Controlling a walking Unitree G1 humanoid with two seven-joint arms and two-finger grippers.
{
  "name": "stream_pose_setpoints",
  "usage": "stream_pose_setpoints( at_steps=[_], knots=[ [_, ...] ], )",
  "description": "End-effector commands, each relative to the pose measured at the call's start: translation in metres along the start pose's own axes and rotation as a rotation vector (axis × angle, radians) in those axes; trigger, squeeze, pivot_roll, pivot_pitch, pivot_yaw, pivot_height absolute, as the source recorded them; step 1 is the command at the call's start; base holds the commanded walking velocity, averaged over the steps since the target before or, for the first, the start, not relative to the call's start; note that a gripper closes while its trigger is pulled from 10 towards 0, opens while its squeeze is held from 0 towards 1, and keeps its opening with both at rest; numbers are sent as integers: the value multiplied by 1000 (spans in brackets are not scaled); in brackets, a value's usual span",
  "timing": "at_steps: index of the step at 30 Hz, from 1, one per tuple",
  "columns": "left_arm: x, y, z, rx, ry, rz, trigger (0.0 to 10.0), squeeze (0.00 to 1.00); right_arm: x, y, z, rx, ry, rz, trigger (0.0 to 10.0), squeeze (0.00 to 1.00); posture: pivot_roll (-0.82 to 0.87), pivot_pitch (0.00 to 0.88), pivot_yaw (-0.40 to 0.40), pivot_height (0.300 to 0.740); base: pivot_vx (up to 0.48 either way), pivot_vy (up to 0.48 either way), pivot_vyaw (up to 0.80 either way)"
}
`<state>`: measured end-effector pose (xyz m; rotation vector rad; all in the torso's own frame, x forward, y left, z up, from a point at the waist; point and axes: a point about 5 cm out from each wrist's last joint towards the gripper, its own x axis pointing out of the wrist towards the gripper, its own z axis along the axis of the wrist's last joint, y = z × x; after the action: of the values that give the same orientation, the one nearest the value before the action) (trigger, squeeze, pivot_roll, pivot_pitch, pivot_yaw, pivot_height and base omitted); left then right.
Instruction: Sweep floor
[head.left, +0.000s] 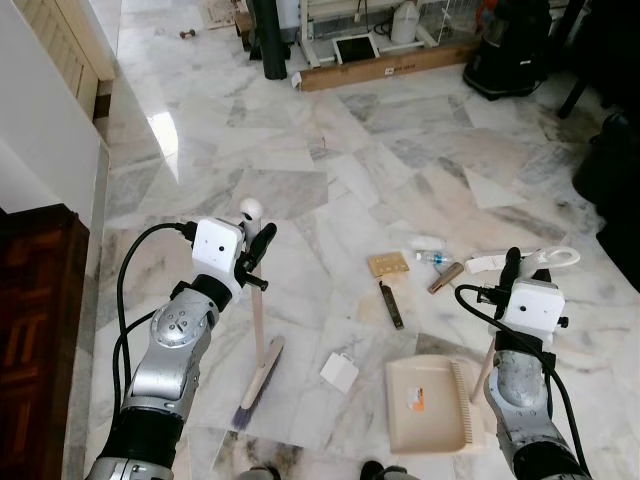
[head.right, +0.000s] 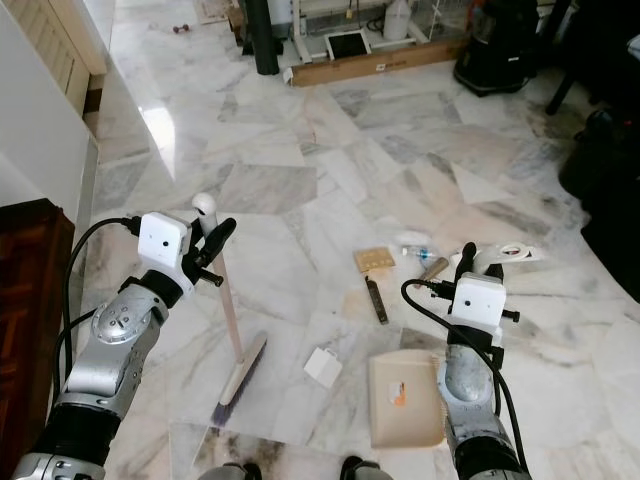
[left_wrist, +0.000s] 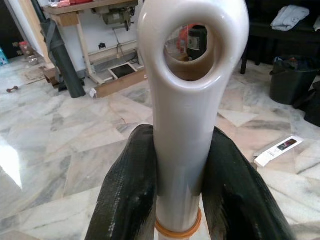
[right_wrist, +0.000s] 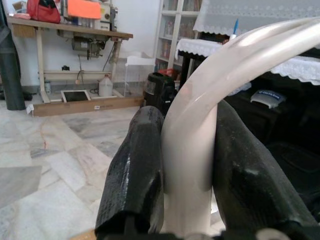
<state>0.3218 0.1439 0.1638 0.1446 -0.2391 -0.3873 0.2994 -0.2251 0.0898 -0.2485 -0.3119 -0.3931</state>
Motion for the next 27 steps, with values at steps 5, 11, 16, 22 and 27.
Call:
stream_pose_setpoints(
  at_steps=[5,11,16,22,27],
  knots=[
    [-4,4,11,15,-36,-1,10000,0,17,-1,15,-6,-84,-41,10000,0,236,217,40,740,0,0,0],
    [-4,3,13,14,-43,-2,10000,0,16,1,12,-16,-69,-49,10000,0,245,217,41,740,0,0,0],
    [-4,4,16,14,-51,-6,10000,0,-1,5,-8,-9,50,-58,10000,0,260,219,44,740,0,0,0],
    [-3,4,20,12,-63,-15,10000,0,-28,5,-33,13,218,-95,10000,0,265,219,49,740,0,0,0],
    [-2,1,20,3,-55,-32,10000,0,-42,8,-41,-7,263,-81,10000,0,265,218,50,740,0,0,0]
  ],
)
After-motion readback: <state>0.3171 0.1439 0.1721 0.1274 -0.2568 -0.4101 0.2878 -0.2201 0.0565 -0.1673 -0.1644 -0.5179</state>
